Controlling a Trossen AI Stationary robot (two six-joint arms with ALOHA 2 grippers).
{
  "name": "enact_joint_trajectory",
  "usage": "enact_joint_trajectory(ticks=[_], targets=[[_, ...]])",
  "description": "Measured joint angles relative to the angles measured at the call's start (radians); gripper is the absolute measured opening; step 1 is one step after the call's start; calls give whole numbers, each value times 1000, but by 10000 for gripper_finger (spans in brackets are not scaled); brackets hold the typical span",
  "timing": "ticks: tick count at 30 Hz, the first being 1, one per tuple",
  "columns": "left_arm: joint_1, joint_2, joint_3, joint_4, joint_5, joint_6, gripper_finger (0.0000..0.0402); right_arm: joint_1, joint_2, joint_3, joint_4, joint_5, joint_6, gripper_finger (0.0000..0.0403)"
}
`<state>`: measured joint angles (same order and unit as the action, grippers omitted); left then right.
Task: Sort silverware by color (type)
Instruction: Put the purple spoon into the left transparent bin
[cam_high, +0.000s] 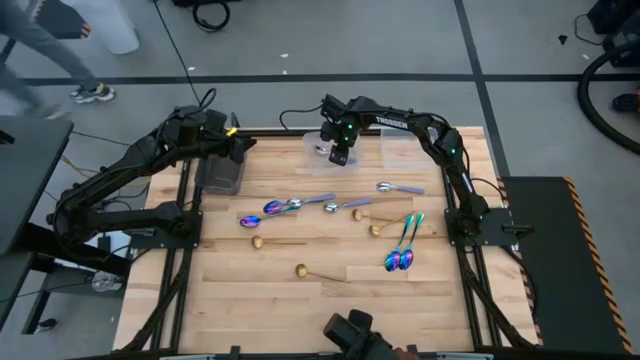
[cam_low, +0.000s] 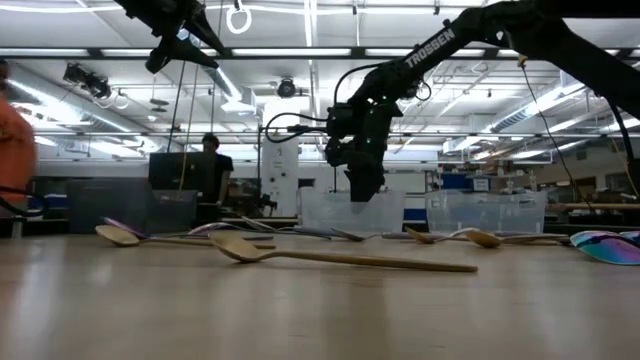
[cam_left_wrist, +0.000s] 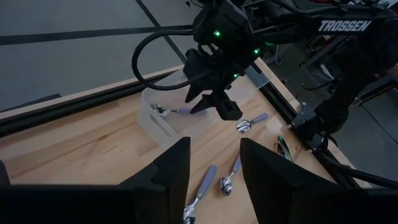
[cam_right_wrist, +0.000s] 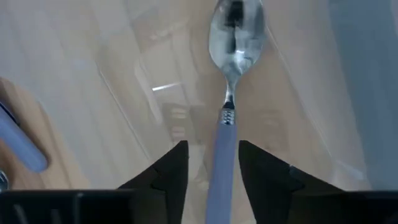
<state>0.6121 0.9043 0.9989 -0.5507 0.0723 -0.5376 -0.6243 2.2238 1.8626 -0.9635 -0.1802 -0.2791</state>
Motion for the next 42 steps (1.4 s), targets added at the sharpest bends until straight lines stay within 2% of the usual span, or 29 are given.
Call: enact_joint_trajectory(ticks=[6, 15, 27, 33, 42], targets=[[0, 0, 0, 0, 0, 8, 148, 4, -1, 44, -69, -2, -1, 175], [0, 0, 0, 0, 0, 79, 148, 56, -2, 155, -129, -69, -2, 170], [0, -3, 0, -27, 23, 71, 148, 152, -108, 177, -180, 3, 78, 168], [0, -7, 0, -30, 73, 70, 148, 200, -195, 101, -165, 7, 117, 168], [0, -6, 0, -29, 100, 31, 148, 271, -365, -217, 78, 39, 145, 156]])
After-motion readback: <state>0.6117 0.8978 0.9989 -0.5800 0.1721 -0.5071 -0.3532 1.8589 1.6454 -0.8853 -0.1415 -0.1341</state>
